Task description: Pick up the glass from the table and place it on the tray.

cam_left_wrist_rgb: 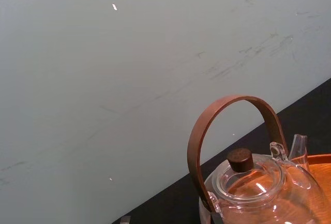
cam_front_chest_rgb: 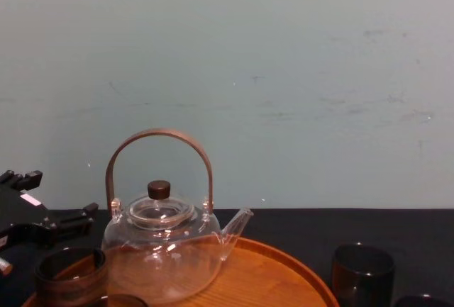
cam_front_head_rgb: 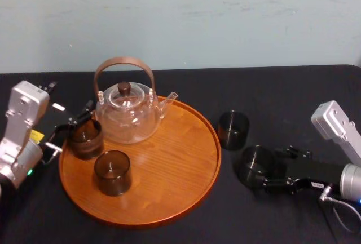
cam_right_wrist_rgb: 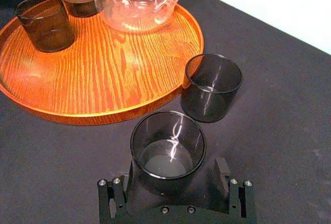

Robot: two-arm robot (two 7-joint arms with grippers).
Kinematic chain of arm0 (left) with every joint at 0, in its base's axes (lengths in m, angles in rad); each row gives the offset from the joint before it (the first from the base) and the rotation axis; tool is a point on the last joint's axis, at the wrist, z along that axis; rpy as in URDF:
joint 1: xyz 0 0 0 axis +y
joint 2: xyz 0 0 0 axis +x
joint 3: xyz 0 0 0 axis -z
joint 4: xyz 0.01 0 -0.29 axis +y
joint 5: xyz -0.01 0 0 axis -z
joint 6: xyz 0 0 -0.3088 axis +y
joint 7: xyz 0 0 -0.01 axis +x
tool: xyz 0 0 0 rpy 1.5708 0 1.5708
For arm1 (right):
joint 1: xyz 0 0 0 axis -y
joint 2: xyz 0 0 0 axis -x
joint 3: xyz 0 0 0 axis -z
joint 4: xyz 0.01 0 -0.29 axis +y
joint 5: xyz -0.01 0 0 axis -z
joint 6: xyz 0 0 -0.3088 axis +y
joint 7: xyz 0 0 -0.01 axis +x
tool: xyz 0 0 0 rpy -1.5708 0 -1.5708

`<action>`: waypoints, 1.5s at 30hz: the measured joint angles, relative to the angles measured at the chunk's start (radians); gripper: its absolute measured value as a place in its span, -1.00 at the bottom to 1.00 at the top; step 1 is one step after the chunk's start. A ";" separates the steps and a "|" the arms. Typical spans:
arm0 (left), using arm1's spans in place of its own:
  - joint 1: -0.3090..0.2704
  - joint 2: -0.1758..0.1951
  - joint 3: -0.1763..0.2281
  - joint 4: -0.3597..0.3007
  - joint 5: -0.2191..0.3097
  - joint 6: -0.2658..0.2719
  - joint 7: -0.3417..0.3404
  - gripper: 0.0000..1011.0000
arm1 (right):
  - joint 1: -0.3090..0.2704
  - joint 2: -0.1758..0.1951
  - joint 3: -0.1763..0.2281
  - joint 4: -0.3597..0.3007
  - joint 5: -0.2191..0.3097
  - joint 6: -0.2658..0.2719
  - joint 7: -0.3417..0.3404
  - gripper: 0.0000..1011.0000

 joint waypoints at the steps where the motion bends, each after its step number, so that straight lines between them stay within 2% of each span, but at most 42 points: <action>1: 0.000 0.000 0.000 0.000 0.000 0.000 0.000 0.98 | 0.004 -0.001 -0.002 0.003 -0.001 0.002 0.000 0.98; 12: 0.000 0.000 0.000 0.000 0.000 0.000 0.000 0.98 | 0.062 -0.026 -0.044 0.036 -0.022 0.017 0.011 0.98; 24: 0.000 0.000 0.000 0.000 0.000 0.000 0.000 0.98 | 0.086 -0.036 -0.067 0.045 -0.038 0.018 0.013 0.98; 34: 0.000 0.000 0.000 0.000 0.000 0.000 0.000 0.98 | 0.085 -0.035 -0.066 0.045 -0.038 0.017 0.012 0.98; 39: 0.000 0.000 0.000 0.000 0.000 0.000 0.000 0.98 | 0.084 -0.035 -0.064 0.044 -0.035 0.017 0.012 0.80; 45: 0.000 0.000 0.000 0.000 0.000 0.000 0.000 0.98 | 0.084 -0.035 -0.064 0.044 -0.033 0.017 0.012 0.79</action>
